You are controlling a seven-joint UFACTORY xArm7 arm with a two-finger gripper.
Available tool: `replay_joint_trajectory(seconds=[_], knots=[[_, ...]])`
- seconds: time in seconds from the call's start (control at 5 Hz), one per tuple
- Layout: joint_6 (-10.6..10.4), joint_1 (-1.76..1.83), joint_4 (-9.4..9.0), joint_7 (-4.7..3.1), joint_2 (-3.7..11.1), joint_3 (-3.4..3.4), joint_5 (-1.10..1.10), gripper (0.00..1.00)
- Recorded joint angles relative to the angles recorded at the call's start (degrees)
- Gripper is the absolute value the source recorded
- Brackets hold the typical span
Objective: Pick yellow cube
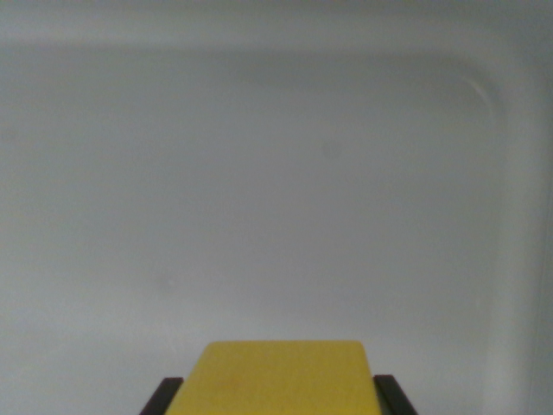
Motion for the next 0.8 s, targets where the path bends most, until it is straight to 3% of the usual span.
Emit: replay_joint_trajectory(seconds=[0.2,0.4,0.6,0.8], knots=[[2.2,0.01,1.54,0.2,-0.72,-0.05,-0.15,1.0],[2.2,0.01,1.54,0.2,-0.72,-0.05,-0.15,1.0],[4.2,0.03,2.88,0.38,-1.35,-0.1,-0.29,1.0],[4.2,0.03,2.88,0.38,-1.35,-0.1,-0.29,1.0]])
